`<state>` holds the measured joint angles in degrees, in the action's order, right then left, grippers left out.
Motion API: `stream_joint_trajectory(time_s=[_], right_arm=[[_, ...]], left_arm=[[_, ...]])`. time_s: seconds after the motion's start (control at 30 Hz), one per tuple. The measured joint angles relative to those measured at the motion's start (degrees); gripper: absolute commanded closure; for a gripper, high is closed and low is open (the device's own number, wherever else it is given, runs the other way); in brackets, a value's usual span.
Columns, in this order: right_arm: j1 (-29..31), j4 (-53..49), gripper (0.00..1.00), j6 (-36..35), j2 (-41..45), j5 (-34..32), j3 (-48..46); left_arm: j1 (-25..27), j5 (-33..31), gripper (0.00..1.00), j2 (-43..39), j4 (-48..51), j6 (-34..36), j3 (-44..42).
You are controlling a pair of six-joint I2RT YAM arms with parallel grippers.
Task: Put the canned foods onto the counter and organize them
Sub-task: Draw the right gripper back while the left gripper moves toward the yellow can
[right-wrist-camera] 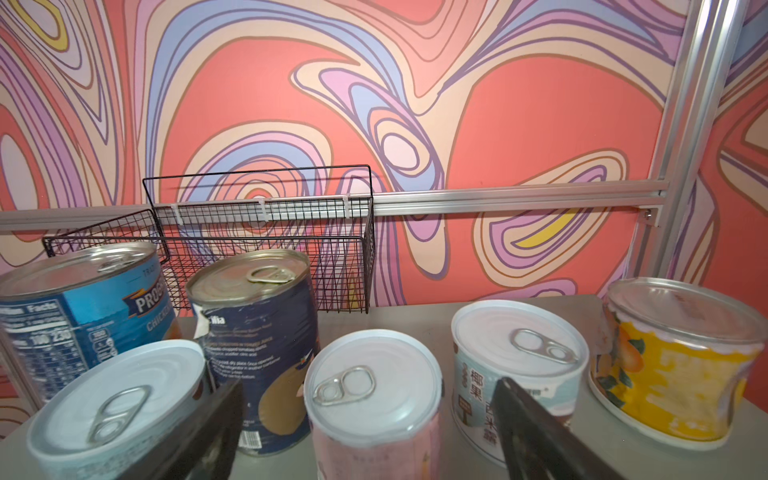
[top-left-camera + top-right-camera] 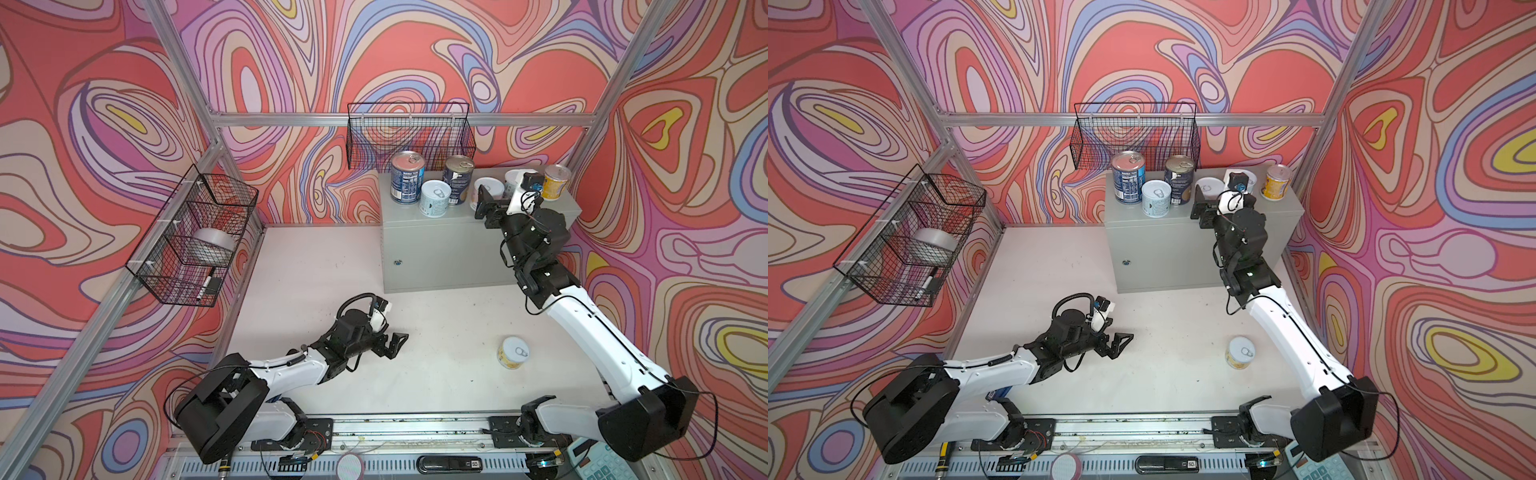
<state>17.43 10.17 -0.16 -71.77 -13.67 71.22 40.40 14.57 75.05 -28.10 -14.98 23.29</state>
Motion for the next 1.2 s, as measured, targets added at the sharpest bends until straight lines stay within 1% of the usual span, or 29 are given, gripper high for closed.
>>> stream_joint_trajectory(time_s=[0.07,0.13,0.27,0.4,0.47,0.53,0.57,0.67,0.8,0.93,1.03,1.2], right_arm=[[0.0,-1.62,0.05,0.15,3.41,0.11,-1.81],[0.0,-3.76,0.1,0.15,7.1,0.11,-3.65],[0.0,-8.46,0.12,0.26,10.34,-0.37,-4.37],[0.0,-15.3,0.09,0.46,12.57,-0.83,-5.7],[0.0,-19.67,0.07,0.52,15.06,-1.49,-7.56],[0.0,-24.2,0.02,1.2,18.36,-2.6,-9.88],[0.0,-25.9,0.02,1.57,19.89,-3.13,-10.97],[0.0,-31.47,0.02,4.76,25.42,-5.14,-14.93],[0.0,-37.9,0.01,10.93,32.92,-7.52,-20.35],[0.0,-43.28,0.01,17.16,40.76,-8.87,-25.33],[0.0,-48.3,0.01,22.05,45.64,-10.8,-26.95],[0.0,-55.47,0.02,28.06,50.01,-14.58,-26.97]], left_arm=[[0.0,0.09,0.0,0.0,0.0,-0.02,0.0],[0.0,0.28,0.0,0.02,0.0,-0.02,0.0],[0.02,0.94,0.0,0.46,-0.02,-0.09,0.0],[0.0,2.03,0.0,0.72,-0.02,-0.02,0.04],[0.02,2.14,0.0,1.16,0.09,-0.02,0.37],[0.02,2.16,0.0,1.77,0.2,-0.02,1.03],[0.02,2.21,0.0,1.86,0.09,-0.04,1.16],[0.11,2.75,0.0,1.86,0.0,-0.04,1.16],[0.59,3.23,0.0,2.05,-0.02,-0.07,1.22],[1.88,3.96,0.0,3.93,0.0,-0.07,2.64],[4.35,4.09,0.0,6.4,0.17,-0.02,5.49],[9.62,4.46,0.0,11.41,0.2,-0.13,13.05]])
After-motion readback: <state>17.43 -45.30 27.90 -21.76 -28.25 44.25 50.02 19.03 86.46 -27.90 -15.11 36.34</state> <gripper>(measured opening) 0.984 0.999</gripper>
